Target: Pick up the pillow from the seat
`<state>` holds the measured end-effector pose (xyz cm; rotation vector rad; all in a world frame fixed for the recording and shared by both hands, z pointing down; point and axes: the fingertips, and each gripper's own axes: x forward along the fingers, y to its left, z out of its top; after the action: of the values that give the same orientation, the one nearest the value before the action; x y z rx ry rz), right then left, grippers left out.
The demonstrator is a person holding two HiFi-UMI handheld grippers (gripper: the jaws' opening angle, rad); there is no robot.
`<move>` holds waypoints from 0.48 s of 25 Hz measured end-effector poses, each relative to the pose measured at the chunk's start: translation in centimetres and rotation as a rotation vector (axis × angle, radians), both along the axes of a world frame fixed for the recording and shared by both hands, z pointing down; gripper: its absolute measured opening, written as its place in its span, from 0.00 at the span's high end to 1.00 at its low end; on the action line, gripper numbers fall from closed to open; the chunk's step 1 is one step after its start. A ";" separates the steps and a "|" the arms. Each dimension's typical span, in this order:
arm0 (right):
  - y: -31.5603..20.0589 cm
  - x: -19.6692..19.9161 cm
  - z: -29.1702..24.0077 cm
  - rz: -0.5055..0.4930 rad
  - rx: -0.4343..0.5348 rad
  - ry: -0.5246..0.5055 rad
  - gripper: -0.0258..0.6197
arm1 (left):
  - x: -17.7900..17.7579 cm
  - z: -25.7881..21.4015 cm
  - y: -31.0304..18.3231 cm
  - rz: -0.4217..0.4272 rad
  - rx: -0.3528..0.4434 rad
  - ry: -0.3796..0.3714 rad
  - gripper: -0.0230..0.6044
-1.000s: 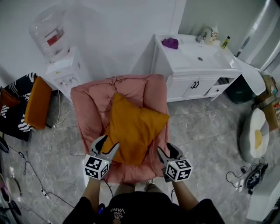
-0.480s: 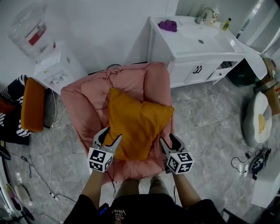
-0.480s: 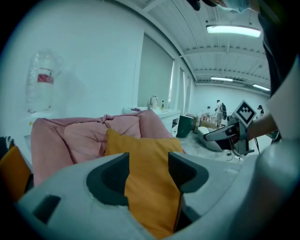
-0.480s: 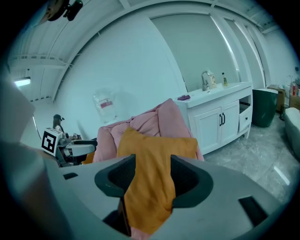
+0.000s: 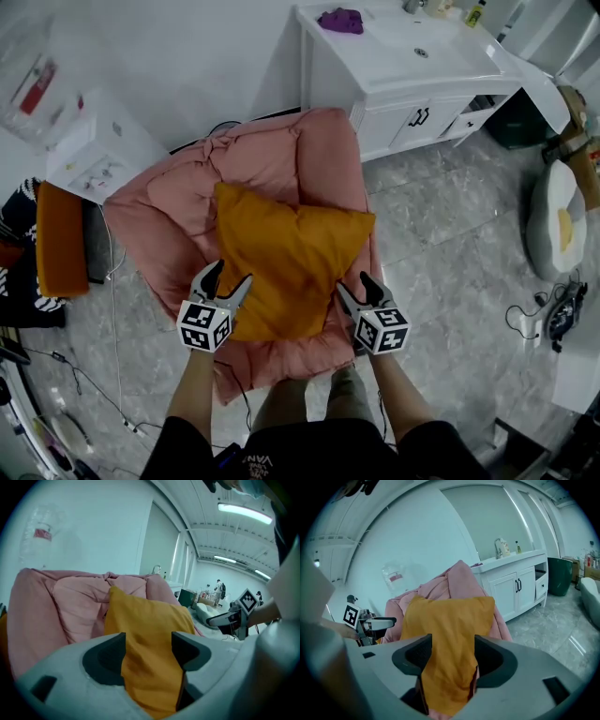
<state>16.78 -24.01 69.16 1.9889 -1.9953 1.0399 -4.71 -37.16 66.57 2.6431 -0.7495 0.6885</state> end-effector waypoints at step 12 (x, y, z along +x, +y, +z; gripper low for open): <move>-3.3 2.1 5.6 0.043 -0.018 -0.061 0.49 | 0.4 5.3 -4.1 0.008 -0.092 -0.034 0.39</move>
<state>18.88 -27.26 74.78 2.0226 -1.9740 1.1375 -4.33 -41.29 71.91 2.5584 -0.7000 0.7533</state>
